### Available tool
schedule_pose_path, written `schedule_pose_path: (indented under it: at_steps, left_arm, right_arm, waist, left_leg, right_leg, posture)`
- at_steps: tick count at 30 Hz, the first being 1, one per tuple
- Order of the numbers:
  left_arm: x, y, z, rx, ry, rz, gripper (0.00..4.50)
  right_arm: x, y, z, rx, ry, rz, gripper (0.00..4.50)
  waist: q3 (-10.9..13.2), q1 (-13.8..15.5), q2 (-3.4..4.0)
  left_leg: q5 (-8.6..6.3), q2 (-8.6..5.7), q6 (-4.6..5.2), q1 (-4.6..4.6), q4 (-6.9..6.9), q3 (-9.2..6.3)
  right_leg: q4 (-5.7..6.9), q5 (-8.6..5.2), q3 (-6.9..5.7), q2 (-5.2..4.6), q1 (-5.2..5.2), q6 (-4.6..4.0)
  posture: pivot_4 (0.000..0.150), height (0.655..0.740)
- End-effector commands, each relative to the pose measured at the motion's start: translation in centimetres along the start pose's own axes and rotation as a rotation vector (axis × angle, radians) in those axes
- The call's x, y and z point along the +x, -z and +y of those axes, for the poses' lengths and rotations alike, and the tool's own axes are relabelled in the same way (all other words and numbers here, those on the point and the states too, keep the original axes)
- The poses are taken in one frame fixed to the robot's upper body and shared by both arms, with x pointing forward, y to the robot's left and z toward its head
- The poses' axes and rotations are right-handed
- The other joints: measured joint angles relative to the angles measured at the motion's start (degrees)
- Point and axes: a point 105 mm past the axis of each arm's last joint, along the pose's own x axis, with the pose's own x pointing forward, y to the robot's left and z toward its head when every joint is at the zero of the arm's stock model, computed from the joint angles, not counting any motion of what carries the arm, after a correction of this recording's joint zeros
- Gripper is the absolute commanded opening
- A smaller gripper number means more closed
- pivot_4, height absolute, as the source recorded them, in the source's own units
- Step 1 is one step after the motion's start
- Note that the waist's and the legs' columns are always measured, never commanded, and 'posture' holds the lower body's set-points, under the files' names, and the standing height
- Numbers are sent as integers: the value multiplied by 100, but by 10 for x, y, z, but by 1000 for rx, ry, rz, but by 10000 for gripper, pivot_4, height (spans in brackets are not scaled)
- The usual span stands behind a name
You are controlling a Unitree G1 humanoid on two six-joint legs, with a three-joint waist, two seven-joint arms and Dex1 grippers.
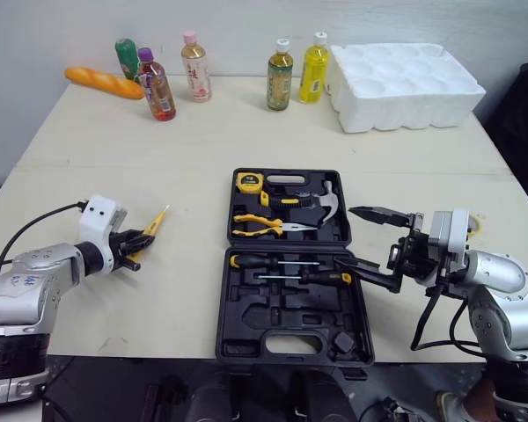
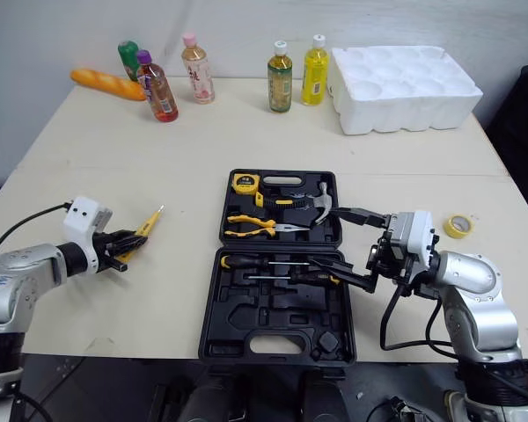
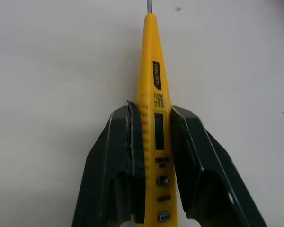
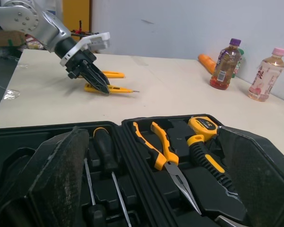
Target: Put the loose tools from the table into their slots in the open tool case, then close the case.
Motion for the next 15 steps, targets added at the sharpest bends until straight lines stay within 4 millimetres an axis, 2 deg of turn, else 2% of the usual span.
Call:
schedule_pose_path:
  at_steps: [1,4,7,10,15]
  left_arm:
    - [-16,-41,-29,185,174,-157,4778]
    - [-31,-62,-61,309,347,-246,4778]
    - [-39,-70,-82,400,472,-286,4778]
    - [-39,-80,-106,496,604,-314,4778]
    - [-34,-83,-134,602,760,-284,4778]
  right_arm:
    - [-6,-10,-1,-53,-20,14,45000]
    - [-16,-9,-3,-63,-12,42,45000]
    - [-24,-6,-4,-75,-8,76,45000]
    - [-35,0,-7,-103,4,131,45000]
    - [-38,1,-4,-97,-17,142,45000]
  waist:
    - [0,6,0]
    - [0,8,0]
    - [0,8,0]
    - [0,8,0]
    - [0,13,0]
  left_leg:
    - [0,-1,1,-1,0,1]
    - [-2,-2,3,-2,2,0]
    - [-2,-1,3,-2,0,0]
    - [2,-1,5,-1,2,1]
    - [4,-4,8,-1,2,2]
  right_leg:
    - [-2,0,0,0,0,0]
    - [-9,0,0,-2,4,0]
    - [-11,0,-1,0,4,0]
    - [-8,0,-1,2,5,0]
    - [-9,2,0,4,6,4]
  posture:
    - [1500,7400]
    - [1500,7400]
    - [1500,7400]
    - [1500,7400]
    - [1500,7400]
